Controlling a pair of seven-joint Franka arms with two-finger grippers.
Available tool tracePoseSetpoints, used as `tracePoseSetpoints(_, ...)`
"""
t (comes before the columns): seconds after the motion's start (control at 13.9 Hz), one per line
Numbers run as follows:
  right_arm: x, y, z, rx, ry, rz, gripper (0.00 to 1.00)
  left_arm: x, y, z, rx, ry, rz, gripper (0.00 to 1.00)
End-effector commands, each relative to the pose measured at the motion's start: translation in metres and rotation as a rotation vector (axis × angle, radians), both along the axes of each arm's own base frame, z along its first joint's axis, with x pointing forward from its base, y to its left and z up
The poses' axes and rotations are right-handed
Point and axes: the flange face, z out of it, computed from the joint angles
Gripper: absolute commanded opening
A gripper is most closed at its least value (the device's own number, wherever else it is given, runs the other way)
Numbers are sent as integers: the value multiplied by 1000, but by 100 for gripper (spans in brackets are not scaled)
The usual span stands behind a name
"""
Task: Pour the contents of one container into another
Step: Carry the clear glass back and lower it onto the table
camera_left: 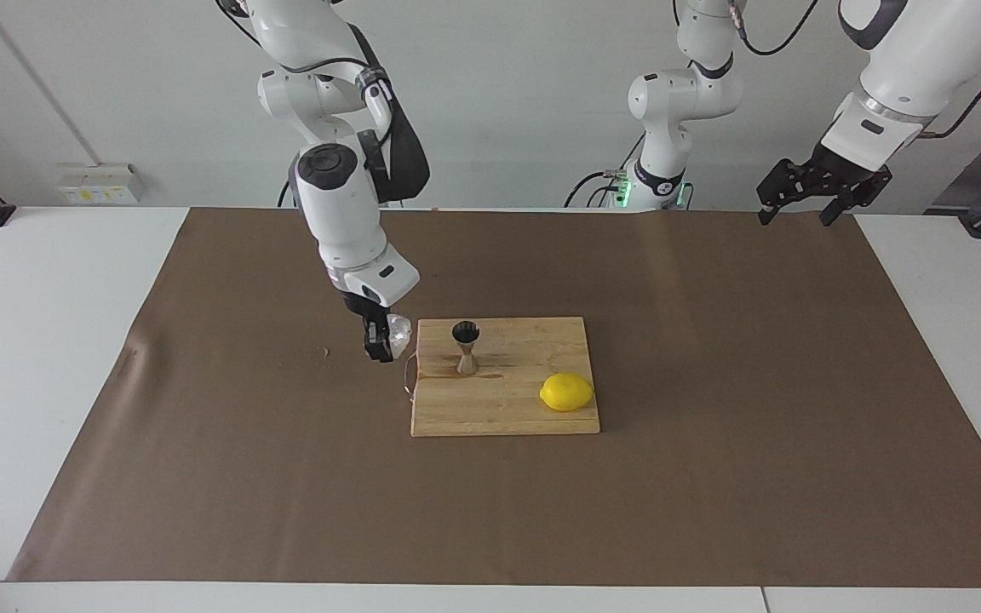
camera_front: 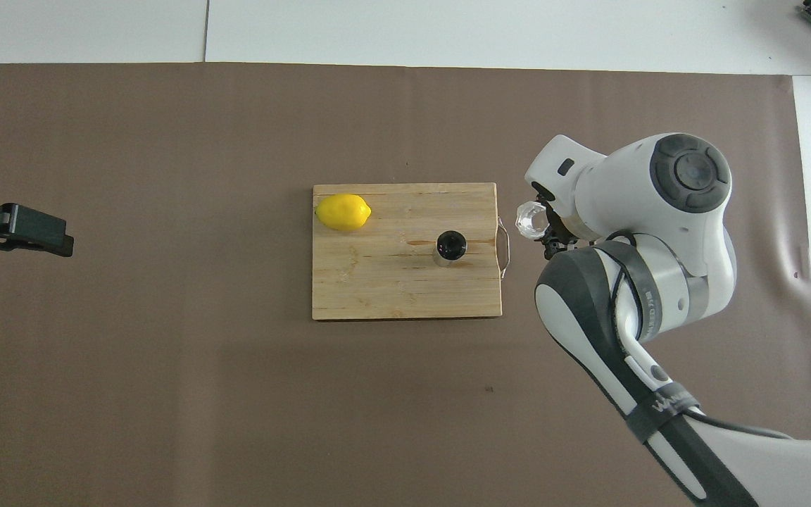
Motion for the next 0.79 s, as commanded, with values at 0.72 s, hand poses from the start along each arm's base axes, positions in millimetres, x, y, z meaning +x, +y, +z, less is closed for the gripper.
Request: tracePoseSetpoints(0.72,-57,-136,-107,254,144,-70,39,-7,1,1,-6,6,11,100)
